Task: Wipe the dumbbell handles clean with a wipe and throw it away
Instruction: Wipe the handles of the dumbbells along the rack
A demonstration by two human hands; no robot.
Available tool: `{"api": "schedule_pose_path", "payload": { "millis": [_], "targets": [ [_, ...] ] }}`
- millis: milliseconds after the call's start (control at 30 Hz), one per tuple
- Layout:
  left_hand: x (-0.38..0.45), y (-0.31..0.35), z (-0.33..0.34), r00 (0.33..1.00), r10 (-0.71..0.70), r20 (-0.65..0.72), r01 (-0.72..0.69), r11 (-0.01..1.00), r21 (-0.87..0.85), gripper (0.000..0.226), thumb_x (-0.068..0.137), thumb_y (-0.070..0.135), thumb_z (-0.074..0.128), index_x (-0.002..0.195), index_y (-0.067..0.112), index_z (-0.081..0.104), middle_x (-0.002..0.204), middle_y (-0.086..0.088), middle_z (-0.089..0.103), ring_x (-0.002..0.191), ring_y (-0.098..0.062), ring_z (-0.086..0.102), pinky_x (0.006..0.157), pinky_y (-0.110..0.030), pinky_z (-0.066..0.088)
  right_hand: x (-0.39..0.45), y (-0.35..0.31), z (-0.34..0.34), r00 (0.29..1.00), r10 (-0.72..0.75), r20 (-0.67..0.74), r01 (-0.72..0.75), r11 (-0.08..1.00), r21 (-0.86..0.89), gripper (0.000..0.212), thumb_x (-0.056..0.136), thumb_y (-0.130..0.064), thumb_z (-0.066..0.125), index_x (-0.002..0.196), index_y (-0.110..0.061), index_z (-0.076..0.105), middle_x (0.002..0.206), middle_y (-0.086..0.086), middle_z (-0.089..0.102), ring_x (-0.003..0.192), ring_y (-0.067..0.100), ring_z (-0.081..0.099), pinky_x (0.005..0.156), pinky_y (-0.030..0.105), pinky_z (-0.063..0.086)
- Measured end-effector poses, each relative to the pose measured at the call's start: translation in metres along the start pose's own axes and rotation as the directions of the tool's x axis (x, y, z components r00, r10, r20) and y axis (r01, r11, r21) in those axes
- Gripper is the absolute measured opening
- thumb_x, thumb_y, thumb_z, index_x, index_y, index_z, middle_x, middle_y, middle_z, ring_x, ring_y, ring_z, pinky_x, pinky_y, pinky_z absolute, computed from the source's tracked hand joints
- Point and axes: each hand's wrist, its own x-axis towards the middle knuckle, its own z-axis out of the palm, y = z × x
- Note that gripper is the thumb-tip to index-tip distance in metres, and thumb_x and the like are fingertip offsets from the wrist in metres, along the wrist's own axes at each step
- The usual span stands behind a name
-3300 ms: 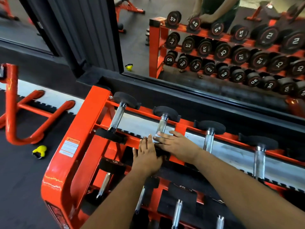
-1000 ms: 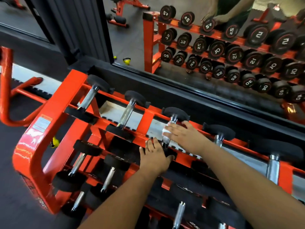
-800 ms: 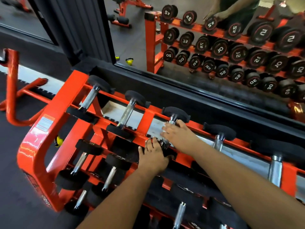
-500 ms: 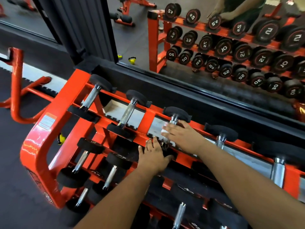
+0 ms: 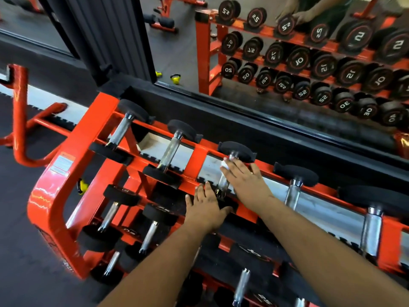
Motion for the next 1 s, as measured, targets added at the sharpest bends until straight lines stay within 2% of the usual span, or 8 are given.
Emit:
{"api": "schedule_pose_path", "payload": {
  "millis": [167,300,433,533,633,733,900,1000],
  "targets": [
    [0.000,0.001,0.000,1.000,0.002,0.003,-0.002,1.000,-0.004,0.103,0.096,0.063,0.048,0.161,0.008,-0.009,0.170,-0.013,-0.005,0.157,-0.026,-0.005,0.125,-0.057,-0.004,-0.026,0.006,0.009,0.937,-0.346,0.049,0.339,0.934,0.115,0.071,0.094,-0.020,0.058,0.157,-0.032,0.028,0.165,-0.009,0.024,0.153,0.015,0.020,0.111,0.050,0.031],
    [-0.002,0.003,-0.003,1.000,-0.011,0.022,0.011,1.000,-0.007,0.107,0.095,0.066,0.050,0.160,0.008,-0.011,0.170,-0.015,-0.006,0.157,-0.028,-0.004,0.125,-0.056,-0.004,-0.008,0.005,0.004,0.964,-0.257,0.068,0.254,0.966,0.052,0.071,0.098,-0.015,0.055,0.158,-0.032,0.023,0.168,-0.006,0.013,0.155,0.017,0.005,0.115,0.057,0.021],
    [-0.001,0.003,-0.004,1.000,-0.007,0.024,0.007,1.000,-0.014,0.107,0.094,0.065,0.051,0.160,0.008,-0.010,0.170,-0.015,-0.006,0.158,-0.027,-0.004,0.125,-0.057,-0.004,-0.017,0.002,0.007,0.956,-0.289,0.045,0.286,0.956,0.061,0.071,0.092,-0.017,0.064,0.154,-0.032,0.032,0.164,-0.006,0.028,0.154,0.016,0.018,0.113,0.057,0.028],
    [0.000,0.001,-0.002,1.000,-0.001,0.016,0.001,1.000,-0.014,0.107,0.094,0.066,0.051,0.160,0.009,-0.011,0.170,-0.015,-0.006,0.157,-0.027,-0.004,0.125,-0.057,-0.004,-0.033,0.013,0.015,0.946,-0.322,0.050,0.319,0.946,0.061,0.077,0.095,-0.015,0.058,0.158,-0.034,0.019,0.168,-0.005,0.016,0.155,0.018,0.011,0.116,0.058,0.027],
    [-0.001,0.000,-0.003,1.000,-0.002,0.030,0.002,1.000,-0.008,0.109,0.094,0.068,0.050,0.160,0.008,-0.014,0.170,-0.016,-0.008,0.157,-0.027,-0.006,0.125,-0.055,-0.005,-0.015,0.018,0.010,0.989,-0.149,0.014,0.149,0.988,0.044,0.086,0.094,-0.006,0.048,0.161,-0.031,0.001,0.169,-0.003,-0.006,0.155,0.019,-0.005,0.121,0.059,0.018],
    [0.000,0.002,-0.005,0.999,-0.006,0.038,0.006,1.000,0.004,0.109,0.095,0.068,0.049,0.160,0.009,-0.015,0.170,-0.015,-0.008,0.157,-0.027,-0.005,0.125,-0.055,-0.005,-0.002,0.005,0.003,0.999,0.050,0.008,-0.051,0.984,0.173,0.089,0.093,-0.003,0.050,0.161,-0.026,-0.001,0.168,-0.003,-0.013,0.155,0.018,-0.011,0.120,0.055,0.022],
    [0.001,0.001,-0.003,1.000,-0.002,0.027,0.002,1.000,0.009,0.108,0.094,0.067,0.050,0.160,0.009,-0.014,0.170,-0.016,-0.005,0.157,-0.028,-0.002,0.125,-0.055,-0.003,-0.031,-0.024,0.015,0.994,0.077,0.079,-0.100,0.927,0.362,0.101,0.089,-0.016,0.067,0.161,-0.029,-0.002,0.168,-0.007,-0.015,0.155,0.016,-0.007,0.123,0.047,0.018],
    [0.002,0.000,-0.002,0.999,0.001,0.036,-0.001,1.000,0.009,0.109,0.094,0.068,0.051,0.160,0.008,-0.014,0.170,-0.016,-0.006,0.157,-0.028,-0.003,0.125,-0.055,-0.003,-0.017,-0.021,0.015,0.986,0.154,0.059,-0.165,0.899,0.405,0.104,0.088,-0.007,0.064,0.161,-0.028,-0.007,0.167,-0.006,-0.018,0.155,0.016,-0.009,0.124,0.048,0.016]
  ]
}}
